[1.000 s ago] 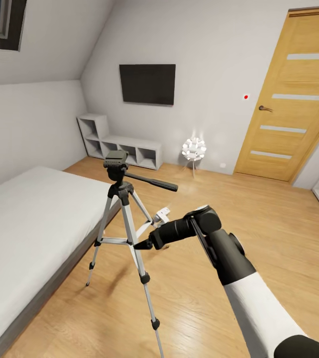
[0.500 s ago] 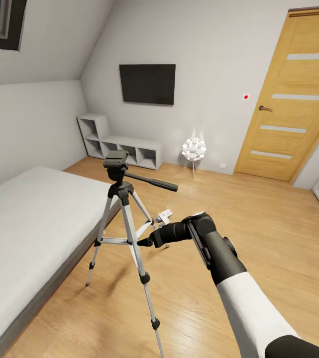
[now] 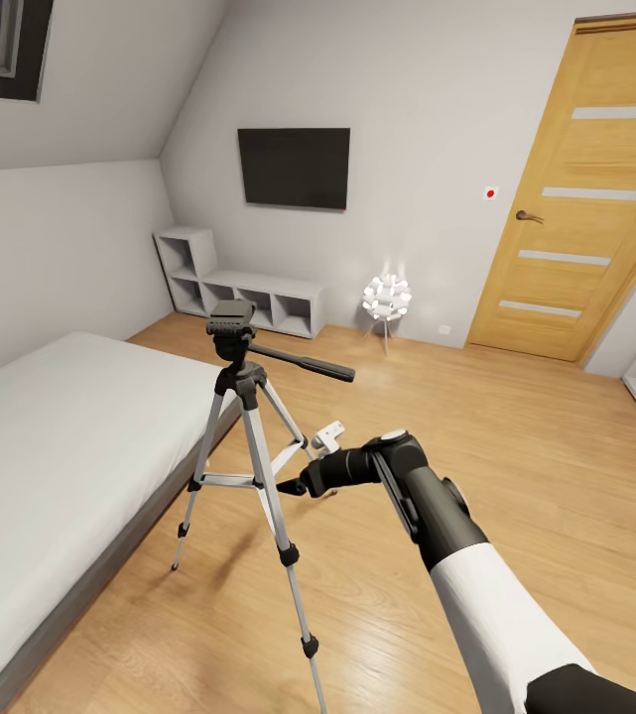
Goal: Attach the digital camera to the camera tripod in the bedroom.
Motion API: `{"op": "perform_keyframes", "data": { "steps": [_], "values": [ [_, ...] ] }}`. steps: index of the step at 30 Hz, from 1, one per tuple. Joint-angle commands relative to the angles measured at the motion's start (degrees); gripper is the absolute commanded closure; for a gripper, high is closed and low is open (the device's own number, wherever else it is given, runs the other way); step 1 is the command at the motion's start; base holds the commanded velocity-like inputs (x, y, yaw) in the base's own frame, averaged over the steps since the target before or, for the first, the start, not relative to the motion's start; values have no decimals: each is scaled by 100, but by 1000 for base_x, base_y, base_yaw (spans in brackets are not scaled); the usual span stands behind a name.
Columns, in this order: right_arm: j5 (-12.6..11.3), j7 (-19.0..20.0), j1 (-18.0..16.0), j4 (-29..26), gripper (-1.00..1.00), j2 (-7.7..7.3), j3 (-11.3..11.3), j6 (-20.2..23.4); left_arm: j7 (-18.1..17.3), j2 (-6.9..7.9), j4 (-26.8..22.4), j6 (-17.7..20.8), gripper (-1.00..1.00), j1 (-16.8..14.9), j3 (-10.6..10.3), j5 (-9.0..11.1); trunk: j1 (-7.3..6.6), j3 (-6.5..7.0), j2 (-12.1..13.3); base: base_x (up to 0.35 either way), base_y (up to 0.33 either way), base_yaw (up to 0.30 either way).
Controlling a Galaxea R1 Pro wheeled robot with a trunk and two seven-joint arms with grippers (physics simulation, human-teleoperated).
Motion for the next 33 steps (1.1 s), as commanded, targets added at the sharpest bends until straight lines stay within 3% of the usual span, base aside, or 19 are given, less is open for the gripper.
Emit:
{"op": "perform_keyframes", "data": {
  "steps": [1,10,21,27,33],
  "values": [
    [55,25,-5,46,-100,3,-4,-95,-1,-2,1,-16,100,-3,34,-13,3,-11,-11,0,0,0],
    [18,-691,-5,1050,-100,3,-2,-1190,-1,6,-1,-16,100,-3,41,-16,3,-11,-11,0,0,0],
    [6,-828,-5,1244,-100,3,-94,-1361,-1,7,-2,-16,100,-3,37,-18,3,-11,-11,0,0,0],
    [-5,-1265,-5,1616,-100,3,-85,-1587,-1,7,-4,-16,100,-3,39,-19,3,-11,-11,0,0,0],
    [-563,-1508,-5,1689,-100,3,-44,-1649,-1,7,-2,-16,100,-3,38,-20,3,-11,-11,0,0,0]
  ]
}}
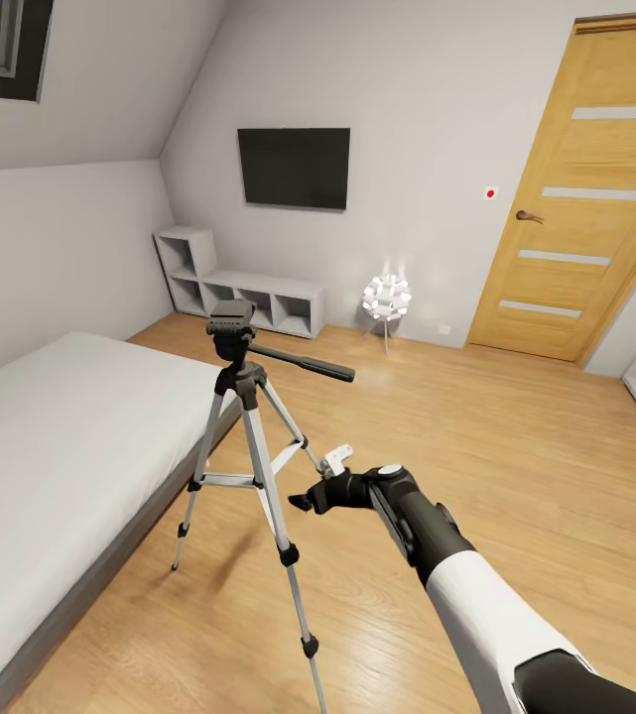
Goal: Attach the digital camera to the camera tripod in the bedroom.
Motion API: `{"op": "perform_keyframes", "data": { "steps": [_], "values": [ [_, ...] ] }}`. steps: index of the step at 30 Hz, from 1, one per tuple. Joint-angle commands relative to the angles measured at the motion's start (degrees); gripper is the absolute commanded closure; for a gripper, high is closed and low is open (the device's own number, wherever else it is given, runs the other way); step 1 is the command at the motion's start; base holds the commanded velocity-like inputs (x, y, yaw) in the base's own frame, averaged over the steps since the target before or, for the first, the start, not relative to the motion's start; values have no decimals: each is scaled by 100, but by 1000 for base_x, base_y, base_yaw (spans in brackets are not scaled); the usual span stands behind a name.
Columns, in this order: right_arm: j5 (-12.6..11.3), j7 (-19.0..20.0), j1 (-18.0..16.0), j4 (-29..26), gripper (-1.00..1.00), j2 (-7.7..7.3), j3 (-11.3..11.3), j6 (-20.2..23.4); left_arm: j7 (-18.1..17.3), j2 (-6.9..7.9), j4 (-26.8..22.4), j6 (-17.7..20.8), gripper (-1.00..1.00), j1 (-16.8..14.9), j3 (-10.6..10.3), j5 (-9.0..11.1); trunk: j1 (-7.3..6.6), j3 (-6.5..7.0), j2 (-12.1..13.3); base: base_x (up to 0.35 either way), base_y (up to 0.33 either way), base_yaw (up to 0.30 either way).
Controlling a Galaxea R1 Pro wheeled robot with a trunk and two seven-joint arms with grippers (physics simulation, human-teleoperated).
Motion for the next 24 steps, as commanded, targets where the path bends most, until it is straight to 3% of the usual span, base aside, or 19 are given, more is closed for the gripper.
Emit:
{"op": "perform_keyframes", "data": {
  "steps": [1,4,10,19,24],
  "values": [
    [13,34,-4,-24,-100,2,-4,18,-1,-2,0,-16,100,-3,33,-14,3,-11,-11,0,0,0],
    [-139,29,-4,-153,-100,2,6,35,-1,-2,-3,-16,100,-3,35,-14,3,-11,-11,0,0,0],
    [-174,25,-4,-421,-100,2,-3,319,-1,-2,-4,-16,100,-3,34,-14,3,-11,-11,0,0,0],
    [-247,30,-4,-1172,-100,2,-13,1242,-17,-1,-4,-16,100,-3,31,-14,3,-11,-11,0,0,0],
    [-803,41,-4,-1269,-100,2,21,1723,-27,-2,-1,-16,100,-3,29,-14,3,-11,-11,0,0,0]
  ]
}}
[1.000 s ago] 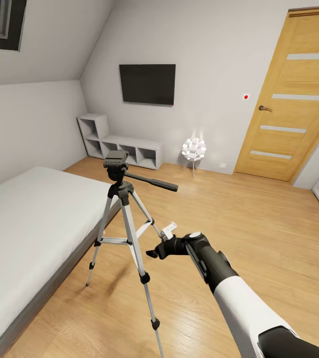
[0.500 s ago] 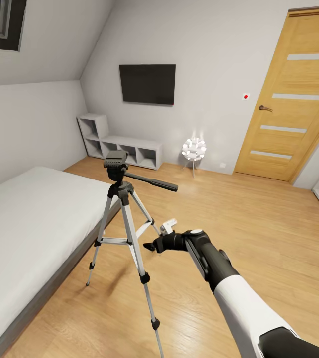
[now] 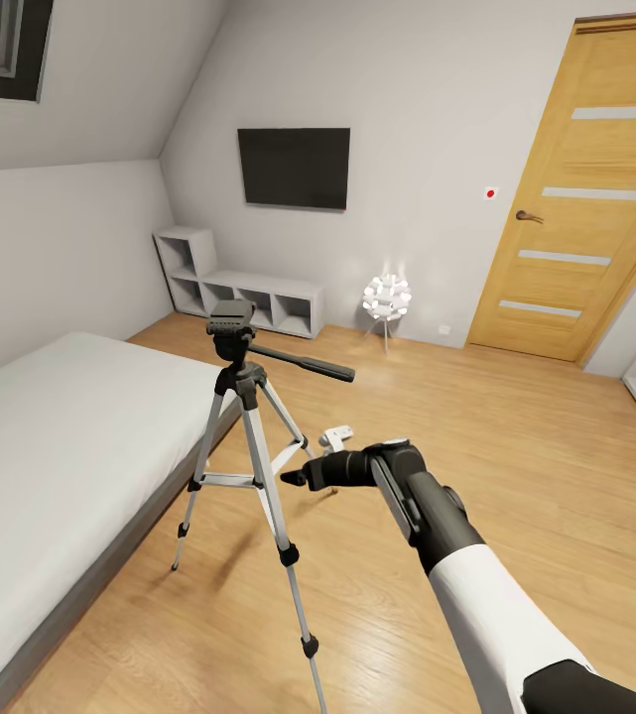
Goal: Attach the digital camera to the camera tripod in the bedroom.
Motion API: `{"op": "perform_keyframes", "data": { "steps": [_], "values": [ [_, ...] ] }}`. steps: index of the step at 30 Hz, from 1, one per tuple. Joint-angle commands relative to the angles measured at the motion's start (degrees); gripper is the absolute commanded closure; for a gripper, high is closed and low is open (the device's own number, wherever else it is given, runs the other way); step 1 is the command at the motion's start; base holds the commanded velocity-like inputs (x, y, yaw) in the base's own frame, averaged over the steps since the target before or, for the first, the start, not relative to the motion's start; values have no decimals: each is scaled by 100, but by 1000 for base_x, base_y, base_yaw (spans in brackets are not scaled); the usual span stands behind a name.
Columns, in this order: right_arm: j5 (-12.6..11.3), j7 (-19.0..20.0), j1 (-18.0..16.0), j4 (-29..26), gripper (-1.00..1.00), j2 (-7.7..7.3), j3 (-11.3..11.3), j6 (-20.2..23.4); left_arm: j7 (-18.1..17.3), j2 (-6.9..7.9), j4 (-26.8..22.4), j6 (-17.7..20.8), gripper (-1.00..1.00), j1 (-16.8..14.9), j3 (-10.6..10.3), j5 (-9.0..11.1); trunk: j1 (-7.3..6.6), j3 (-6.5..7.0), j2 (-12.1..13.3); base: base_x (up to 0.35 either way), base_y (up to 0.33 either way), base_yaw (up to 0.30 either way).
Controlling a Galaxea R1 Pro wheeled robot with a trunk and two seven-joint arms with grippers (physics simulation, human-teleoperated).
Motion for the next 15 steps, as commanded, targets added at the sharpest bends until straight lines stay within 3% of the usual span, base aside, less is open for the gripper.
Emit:
{"op": "perform_keyframes", "data": {
  "steps": [1,5,11,15],
  "values": [
    [-9,11,-5,10,-100,1,0,34,-1,-2,2,-16,100,-3,33,-14,3,-11,-11,0,0,0],
    [-70,-131,-5,298,-100,1,142,-43,-2,-4,5,-11,100,-3,33,-14,3,-11,-11,0,0,0],
    [-116,-656,-5,564,-100,1,457,-707,-2,-5,5,-8,100,-3,33,-14,3,-11,-11,0,0,0],
    [-308,-870,-5,608,-100,1,744,-1055,-2,-9,5,-8,100,-3,33,-14,3,-11,-11,0,0,0]
  ]
}}
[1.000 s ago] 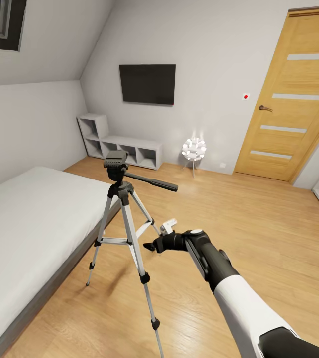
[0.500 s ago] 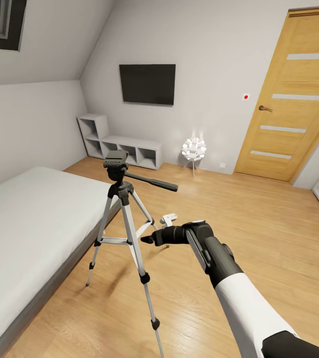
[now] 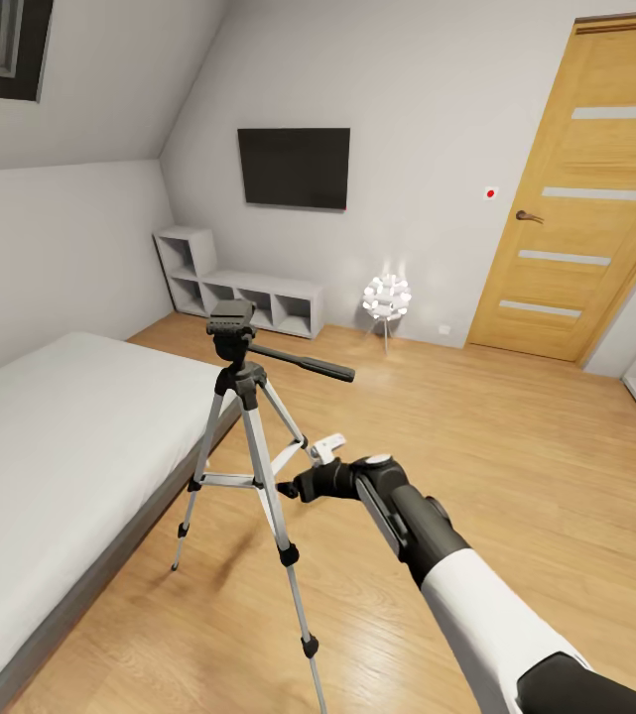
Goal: Attach the digital camera to the camera tripod in the bedroom.
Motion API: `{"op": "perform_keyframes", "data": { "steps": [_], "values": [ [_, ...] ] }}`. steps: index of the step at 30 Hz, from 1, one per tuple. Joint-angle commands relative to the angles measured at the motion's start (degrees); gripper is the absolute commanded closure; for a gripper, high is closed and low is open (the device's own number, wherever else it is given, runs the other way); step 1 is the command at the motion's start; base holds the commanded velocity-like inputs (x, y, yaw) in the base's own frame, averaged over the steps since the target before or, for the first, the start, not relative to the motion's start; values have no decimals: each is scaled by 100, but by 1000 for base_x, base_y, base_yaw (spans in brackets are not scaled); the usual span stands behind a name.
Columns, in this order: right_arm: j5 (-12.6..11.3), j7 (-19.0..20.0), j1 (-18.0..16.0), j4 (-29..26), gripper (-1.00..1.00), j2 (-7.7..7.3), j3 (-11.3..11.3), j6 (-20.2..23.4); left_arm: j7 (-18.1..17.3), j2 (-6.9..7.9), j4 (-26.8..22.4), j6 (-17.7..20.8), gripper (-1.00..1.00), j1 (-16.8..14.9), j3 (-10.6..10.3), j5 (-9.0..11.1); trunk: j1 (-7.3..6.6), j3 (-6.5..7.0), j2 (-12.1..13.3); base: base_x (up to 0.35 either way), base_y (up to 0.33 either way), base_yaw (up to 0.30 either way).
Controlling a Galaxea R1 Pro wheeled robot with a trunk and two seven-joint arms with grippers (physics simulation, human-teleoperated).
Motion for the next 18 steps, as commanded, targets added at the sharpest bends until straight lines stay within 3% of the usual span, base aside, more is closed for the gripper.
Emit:
{"op": "perform_keyframes", "data": {
  "steps": [1,3,11,18],
  "values": [
    [-75,-15,-5,-1,-100,0,33,3,-1,-2,1,-16,100,-3,33,-14,3,-11,-11,0,0,0],
    [-364,-71,-5,8,-100,0,283,-102,-3,2,-1,-18,100,-3,33,-14,3,-11,-11,0,0,0],
    [-459,-86,-5,27,-100,0,880,-251,-1,5,-7,-23,100,-3,38,-19,3,-11,-11,0,0,0],
    [-481,-364,-3,349,-100,0,1110,-703,-1,5,-14,-25,100,-3,38,-25,3,-11,-11,0,0,0]
  ]
}}
